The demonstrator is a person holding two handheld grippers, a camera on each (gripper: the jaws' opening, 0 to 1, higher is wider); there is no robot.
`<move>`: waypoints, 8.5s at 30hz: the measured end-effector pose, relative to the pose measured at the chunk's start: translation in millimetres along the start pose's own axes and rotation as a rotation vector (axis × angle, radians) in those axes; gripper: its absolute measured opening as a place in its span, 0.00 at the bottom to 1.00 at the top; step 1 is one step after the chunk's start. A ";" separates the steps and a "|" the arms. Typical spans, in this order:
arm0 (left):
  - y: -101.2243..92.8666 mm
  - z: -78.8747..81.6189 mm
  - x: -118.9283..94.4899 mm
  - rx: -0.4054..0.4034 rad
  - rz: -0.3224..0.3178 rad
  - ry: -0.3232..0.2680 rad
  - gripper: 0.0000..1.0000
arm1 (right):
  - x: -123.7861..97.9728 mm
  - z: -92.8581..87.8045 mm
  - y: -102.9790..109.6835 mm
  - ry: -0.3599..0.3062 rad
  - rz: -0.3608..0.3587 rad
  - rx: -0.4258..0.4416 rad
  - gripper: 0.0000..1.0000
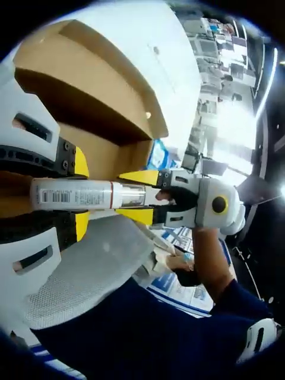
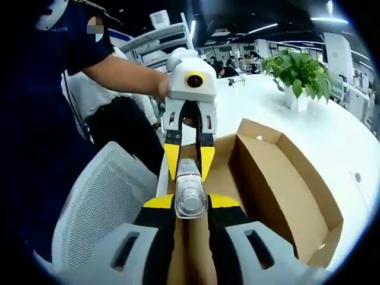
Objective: Operate the shoe box by opening the lid, removing the specified soft item, and placing it in the target area until the item is outside and the box remains undamaged.
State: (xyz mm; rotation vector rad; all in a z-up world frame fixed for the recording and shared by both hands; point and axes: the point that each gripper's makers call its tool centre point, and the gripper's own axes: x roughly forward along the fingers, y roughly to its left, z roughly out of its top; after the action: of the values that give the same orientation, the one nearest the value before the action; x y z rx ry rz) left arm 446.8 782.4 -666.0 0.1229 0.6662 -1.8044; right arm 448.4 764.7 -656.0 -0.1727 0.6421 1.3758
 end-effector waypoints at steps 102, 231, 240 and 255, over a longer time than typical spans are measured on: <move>-31.2 -14.1 11.7 0.082 0.662 -0.141 0.46 | -204.0 -61.1 -56.8 0.447 -0.313 -0.037 0.20; -30.6 -5.0 22.9 0.082 0.627 -0.067 0.41 | -269.9 -94.0 -168.1 0.739 -0.368 -0.231 0.26; -33.5 -4.8 21.9 0.094 0.625 -0.070 0.39 | -257.6 -64.1 -132.7 0.634 -0.401 -0.245 0.24; -22.8 -8.4 -9.5 0.072 0.696 -0.096 0.37 | -177.0 -64.4 -86.8 0.372 -0.549 -0.007 0.18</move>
State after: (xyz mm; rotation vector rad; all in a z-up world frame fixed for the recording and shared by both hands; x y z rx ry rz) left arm 427.3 798.9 -660.5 0.2774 0.4157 -1.1534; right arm 499.9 564.5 -638.8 -0.5759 0.8235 0.8187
